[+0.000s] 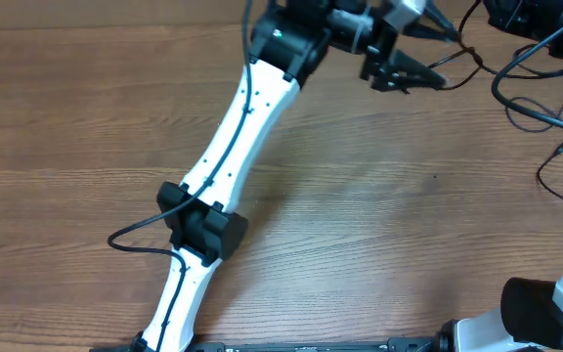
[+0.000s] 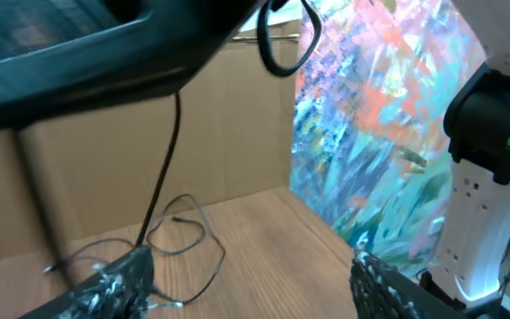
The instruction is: Untangle cables
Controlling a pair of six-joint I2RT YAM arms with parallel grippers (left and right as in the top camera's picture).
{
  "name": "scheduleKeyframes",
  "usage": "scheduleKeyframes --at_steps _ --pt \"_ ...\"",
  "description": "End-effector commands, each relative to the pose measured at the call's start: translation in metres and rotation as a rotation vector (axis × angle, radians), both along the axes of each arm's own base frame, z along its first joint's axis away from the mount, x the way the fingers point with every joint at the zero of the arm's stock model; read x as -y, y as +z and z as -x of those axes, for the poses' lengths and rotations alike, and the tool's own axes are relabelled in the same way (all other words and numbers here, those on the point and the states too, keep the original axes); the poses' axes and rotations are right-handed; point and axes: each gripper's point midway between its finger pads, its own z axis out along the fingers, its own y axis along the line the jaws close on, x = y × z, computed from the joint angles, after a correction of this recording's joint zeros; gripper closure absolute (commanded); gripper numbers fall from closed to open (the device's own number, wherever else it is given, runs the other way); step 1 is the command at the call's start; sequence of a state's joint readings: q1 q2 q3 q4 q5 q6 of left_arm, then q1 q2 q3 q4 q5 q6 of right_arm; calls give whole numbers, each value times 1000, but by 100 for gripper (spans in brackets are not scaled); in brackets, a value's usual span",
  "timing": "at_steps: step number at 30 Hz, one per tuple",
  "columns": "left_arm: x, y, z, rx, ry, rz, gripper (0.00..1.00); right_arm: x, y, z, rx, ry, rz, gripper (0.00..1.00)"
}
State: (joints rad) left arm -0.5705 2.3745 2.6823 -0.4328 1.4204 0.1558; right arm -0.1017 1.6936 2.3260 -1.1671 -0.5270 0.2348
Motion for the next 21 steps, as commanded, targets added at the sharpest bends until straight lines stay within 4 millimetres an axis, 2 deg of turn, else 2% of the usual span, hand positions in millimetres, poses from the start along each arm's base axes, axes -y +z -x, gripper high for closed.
scheduleKeyframes --at_steps 1,6,9,17,21 --pt "7 6 0 -1 43 -4 30 -8 -1 1 -2 27 3 96" --pt "4 5 -7 -3 67 -7 29 -14 -1 2 7 48 19 96" --pt "-2 3 -18 -17 106 -19 27 -15 3 0 27 52 23 96" --pt "-33 -2 -49 -90 181 -54 23 -15 10 -3 63 54 21 96" --pt "-35 0 -52 -74 192 -44 23 -28 8 0 52 86 20 96"
